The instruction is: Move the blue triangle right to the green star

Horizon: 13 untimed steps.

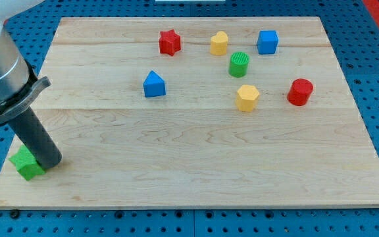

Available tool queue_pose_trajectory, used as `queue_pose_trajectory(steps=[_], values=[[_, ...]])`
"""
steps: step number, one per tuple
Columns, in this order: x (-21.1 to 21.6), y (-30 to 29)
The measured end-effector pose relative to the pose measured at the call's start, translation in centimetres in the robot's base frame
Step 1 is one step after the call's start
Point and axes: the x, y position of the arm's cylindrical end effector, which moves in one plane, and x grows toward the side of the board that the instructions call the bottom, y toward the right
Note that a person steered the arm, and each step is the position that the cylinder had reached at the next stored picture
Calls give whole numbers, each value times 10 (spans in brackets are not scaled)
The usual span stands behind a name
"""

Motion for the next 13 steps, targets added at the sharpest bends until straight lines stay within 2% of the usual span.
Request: queue_pose_trajectory(steps=[1,2,5,7,8,10,12,13], values=[[-6,28],[-36,60],[-139,68],[-194,121],[-197,152],[-174,150],[-170,182],[-167,160]])
